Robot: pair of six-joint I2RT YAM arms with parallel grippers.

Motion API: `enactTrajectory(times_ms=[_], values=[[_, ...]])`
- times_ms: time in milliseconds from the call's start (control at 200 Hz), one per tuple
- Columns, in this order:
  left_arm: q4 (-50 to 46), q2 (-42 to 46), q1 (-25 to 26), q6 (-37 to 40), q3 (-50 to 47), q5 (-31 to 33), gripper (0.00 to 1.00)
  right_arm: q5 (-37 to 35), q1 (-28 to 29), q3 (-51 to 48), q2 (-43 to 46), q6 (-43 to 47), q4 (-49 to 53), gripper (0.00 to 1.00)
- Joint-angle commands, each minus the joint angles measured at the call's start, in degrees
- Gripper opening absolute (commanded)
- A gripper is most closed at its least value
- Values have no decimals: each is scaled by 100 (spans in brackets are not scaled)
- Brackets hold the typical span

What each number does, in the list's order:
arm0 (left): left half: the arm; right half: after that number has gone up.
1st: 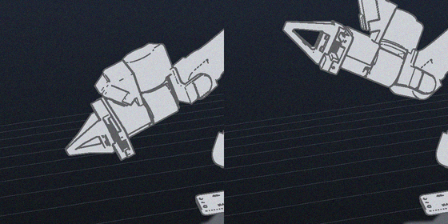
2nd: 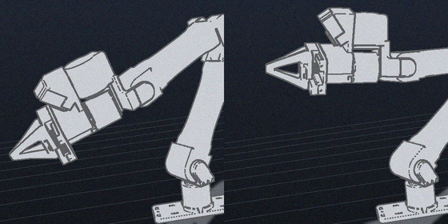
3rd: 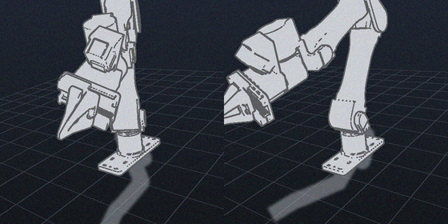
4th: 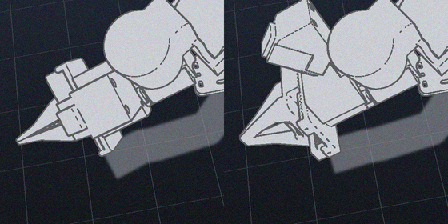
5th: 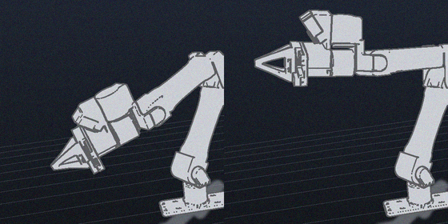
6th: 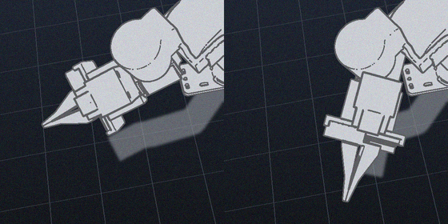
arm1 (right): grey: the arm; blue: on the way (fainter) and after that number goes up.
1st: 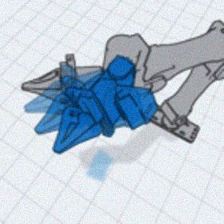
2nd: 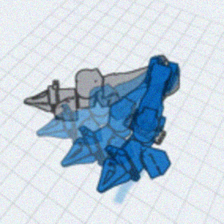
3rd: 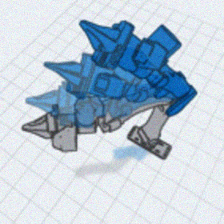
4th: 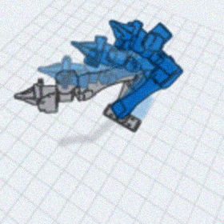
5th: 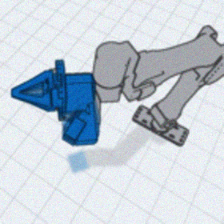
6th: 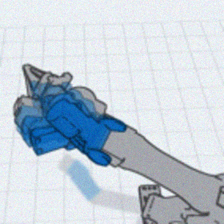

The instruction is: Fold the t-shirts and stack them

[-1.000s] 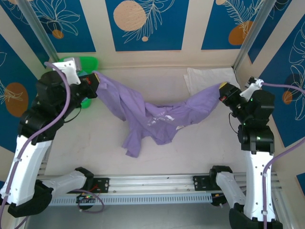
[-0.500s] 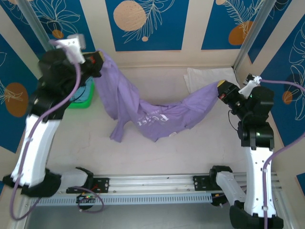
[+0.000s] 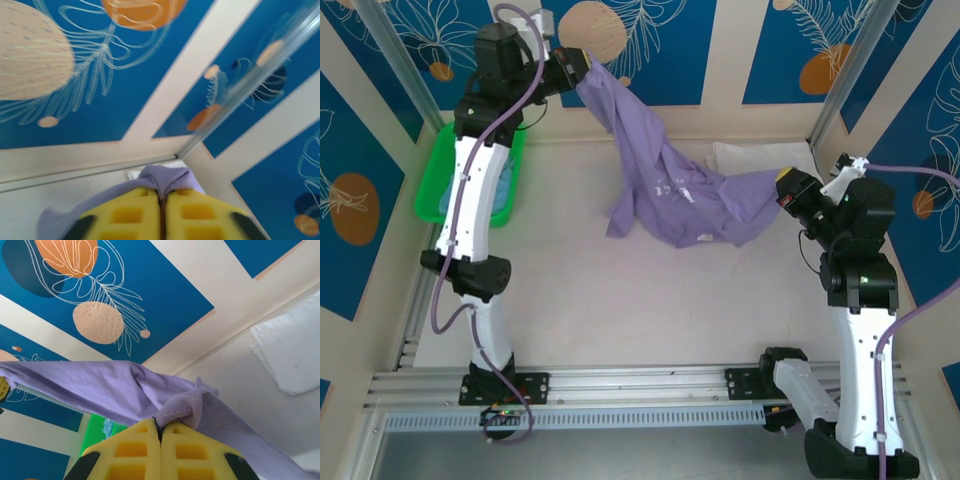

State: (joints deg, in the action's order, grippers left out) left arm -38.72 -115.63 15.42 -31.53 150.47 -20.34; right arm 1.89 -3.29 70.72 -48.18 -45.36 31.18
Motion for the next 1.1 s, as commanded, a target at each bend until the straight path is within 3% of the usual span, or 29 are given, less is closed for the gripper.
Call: enactTrajectory(times_ms=[0, 90, 165, 240, 315, 375, 455, 630, 730, 940, 1095], values=[[-143, -985, -269, -507, 285, 646, 71, -530, 39, -331, -344, 2, 242, 0], [-1327, -1849, -285, -416, 1176, 1464, 99, -524, 43, -475, -672, 5, 301, 0], [-2202, -1938, -284, -396, 1093, 2241, 100, -497, 73, -595, -800, 31, 254, 0], [-2465, -1481, -252, -512, 30, 2781, 100, -573, 100, -685, -811, 44, 214, 0], [-1846, -601, -221, -683, -1853, 2904, 100, -593, 100, -682, -807, 70, 223, 0], [-916, 195, -155, -866, -3457, 2739, 100, -557, 111, -650, -798, 75, 240, 0], [-71, 925, -40, -1212, -4906, 2327, 99, -430, 137, -615, -756, 25, 234, 0], [815, 1417, 659, -1693, -6313, 994, 98, -196, 449, -488, -669, -288, 250, 0], [2545, 1586, 1160, -2726, -7508, -39, 97, -72, 605, -468, -572, -703, 204, 0], [4332, 1053, 2112, -3995, -7933, -134, 93, 59, 597, -351, -411, -1555, 128, 0], [5247, 490, 2441, -4870, -7960, 251, 81, 61, 557, 6, -461, -1781, 81, 0]])
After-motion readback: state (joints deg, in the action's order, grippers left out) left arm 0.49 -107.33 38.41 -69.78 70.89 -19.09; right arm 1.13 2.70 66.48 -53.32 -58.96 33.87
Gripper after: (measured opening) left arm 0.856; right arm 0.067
